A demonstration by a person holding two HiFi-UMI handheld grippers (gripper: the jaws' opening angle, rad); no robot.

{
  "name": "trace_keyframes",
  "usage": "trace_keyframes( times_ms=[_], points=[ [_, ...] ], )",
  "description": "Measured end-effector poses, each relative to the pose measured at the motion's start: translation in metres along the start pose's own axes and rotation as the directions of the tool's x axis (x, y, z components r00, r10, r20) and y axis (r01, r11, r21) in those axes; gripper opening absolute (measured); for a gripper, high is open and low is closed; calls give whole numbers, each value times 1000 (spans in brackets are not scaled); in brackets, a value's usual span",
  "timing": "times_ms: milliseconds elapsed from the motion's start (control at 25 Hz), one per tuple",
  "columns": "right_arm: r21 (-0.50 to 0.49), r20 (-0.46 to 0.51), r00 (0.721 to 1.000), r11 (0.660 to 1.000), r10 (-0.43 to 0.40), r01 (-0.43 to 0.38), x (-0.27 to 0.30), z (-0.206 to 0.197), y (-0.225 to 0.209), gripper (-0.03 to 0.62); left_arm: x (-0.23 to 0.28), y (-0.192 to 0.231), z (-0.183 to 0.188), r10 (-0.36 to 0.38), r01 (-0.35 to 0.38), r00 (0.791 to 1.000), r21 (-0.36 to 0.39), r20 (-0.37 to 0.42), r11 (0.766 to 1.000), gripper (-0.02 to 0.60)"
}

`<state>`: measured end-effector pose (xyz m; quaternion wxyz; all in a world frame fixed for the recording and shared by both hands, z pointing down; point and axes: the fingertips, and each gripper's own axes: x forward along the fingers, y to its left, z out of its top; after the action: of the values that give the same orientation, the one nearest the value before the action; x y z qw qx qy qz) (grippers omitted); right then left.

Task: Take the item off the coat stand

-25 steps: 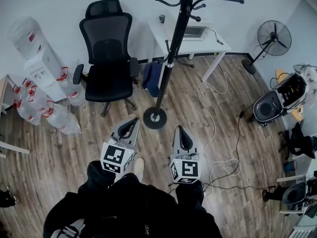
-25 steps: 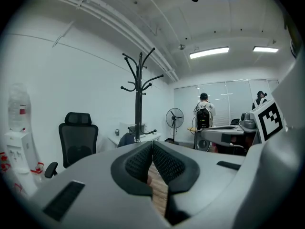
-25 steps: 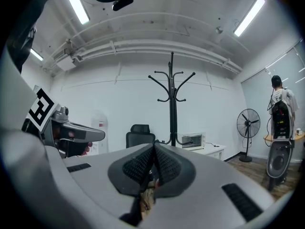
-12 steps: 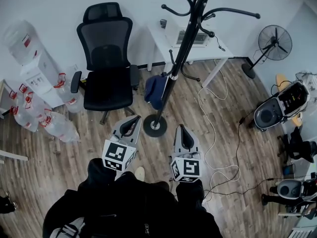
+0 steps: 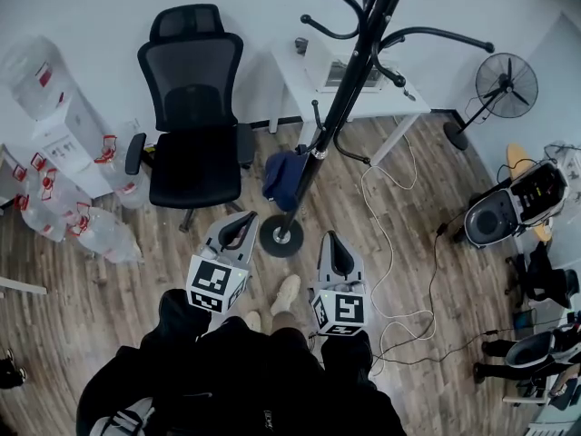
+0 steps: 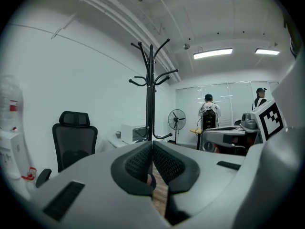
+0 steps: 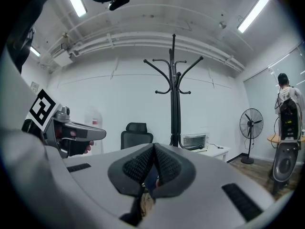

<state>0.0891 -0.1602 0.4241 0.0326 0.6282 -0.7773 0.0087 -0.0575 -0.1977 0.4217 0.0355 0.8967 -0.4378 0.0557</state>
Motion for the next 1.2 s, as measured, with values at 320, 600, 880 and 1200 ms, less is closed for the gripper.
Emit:
trace_keyframes(
  times_ms=[320,600,880,1200],
  points=[
    [11,8,999,999,40,-40,65,-2,-32,15,61,25,-1,37,-37,999,1,-18,999,25],
    [28,-31,997,997,69,-68,130,-15,-66,15,127,47,-13,54,-55,997,-22,-62,998,25],
    [39,-78,993,995,93,-90,172,-37,-81,15,167,67,-42,58,-65,993,-66,-106,996,25],
    [55,-110,989,994,102,-97,187,-52,-85,15,191,64,-73,-42,24,981,-94,-190,995,229]
  ],
)
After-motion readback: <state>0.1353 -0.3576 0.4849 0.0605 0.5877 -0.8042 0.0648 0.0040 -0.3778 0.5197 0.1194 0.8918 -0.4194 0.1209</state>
